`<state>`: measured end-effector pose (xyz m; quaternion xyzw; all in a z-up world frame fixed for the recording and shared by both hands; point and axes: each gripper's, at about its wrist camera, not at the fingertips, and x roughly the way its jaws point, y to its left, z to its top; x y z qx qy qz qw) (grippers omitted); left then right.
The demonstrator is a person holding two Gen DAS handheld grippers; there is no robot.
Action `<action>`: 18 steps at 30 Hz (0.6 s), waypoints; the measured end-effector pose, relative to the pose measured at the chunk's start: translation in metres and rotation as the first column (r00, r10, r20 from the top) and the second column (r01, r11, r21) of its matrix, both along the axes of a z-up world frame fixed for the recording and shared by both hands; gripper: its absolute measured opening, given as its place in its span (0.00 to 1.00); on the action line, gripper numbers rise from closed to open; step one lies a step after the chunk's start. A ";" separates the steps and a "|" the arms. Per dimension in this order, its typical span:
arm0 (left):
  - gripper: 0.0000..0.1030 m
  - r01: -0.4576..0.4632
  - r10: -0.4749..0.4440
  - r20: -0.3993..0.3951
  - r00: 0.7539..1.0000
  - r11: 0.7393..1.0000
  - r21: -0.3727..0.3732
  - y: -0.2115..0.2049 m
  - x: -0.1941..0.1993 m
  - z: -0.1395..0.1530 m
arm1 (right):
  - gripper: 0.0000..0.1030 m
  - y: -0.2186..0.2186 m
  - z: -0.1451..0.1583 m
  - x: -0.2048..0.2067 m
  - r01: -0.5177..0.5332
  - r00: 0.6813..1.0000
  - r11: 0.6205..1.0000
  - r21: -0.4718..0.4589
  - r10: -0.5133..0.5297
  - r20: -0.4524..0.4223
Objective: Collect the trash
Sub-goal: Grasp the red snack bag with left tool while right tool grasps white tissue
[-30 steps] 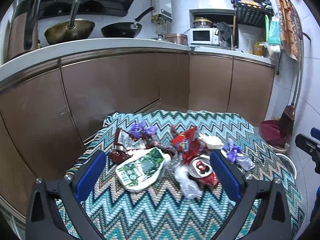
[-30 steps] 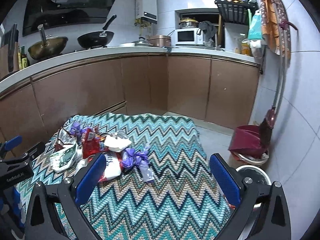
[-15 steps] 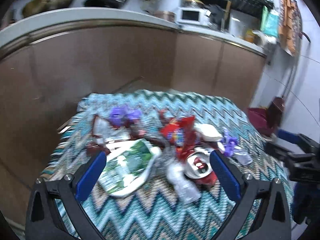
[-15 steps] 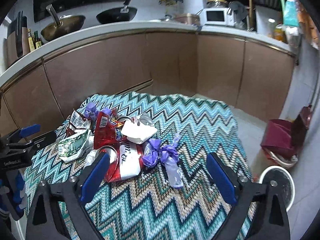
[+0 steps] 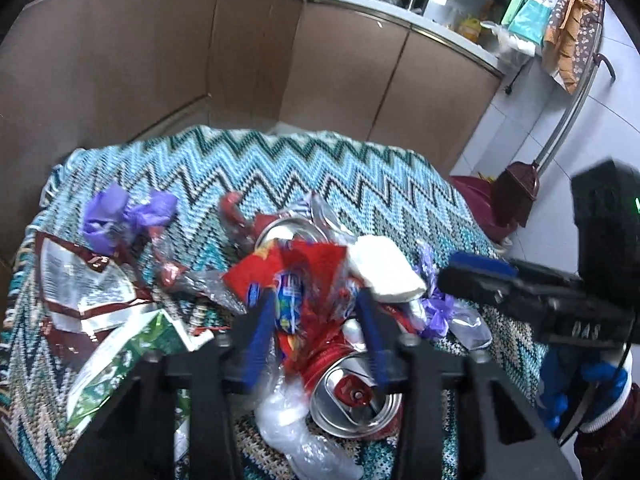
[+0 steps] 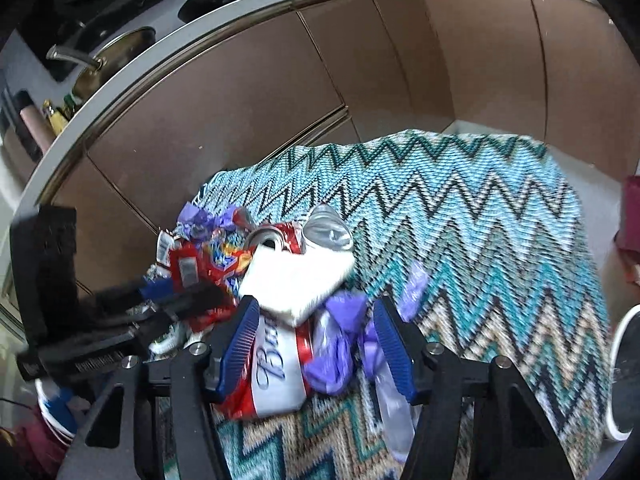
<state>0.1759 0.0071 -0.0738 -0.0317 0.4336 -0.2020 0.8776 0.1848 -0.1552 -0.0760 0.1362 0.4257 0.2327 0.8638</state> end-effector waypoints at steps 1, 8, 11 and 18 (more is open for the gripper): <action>0.26 0.002 -0.002 -0.006 1.000 1.000 -0.002 0.000 0.001 -0.002 | 0.54 0.002 0.000 0.004 -0.003 1.000 1.000 -0.002 0.003 -0.006; 0.12 -0.002 0.002 -0.006 1.000 1.000 -0.020 0.005 0.001 -0.007 | 0.44 0.023 -0.020 0.033 -0.039 0.995 0.999 -0.034 0.035 -0.096; 0.06 -0.014 0.014 0.013 1.000 1.000 -0.021 0.012 -0.008 -0.003 | 0.14 0.029 -0.017 0.028 -0.043 0.997 0.998 -0.053 0.039 -0.066; 0.04 -0.033 0.037 0.105 0.994 0.999 -0.042 0.017 -0.036 0.033 | 0.06 0.015 0.026 -0.015 -0.009 0.996 0.999 -0.042 0.012 0.087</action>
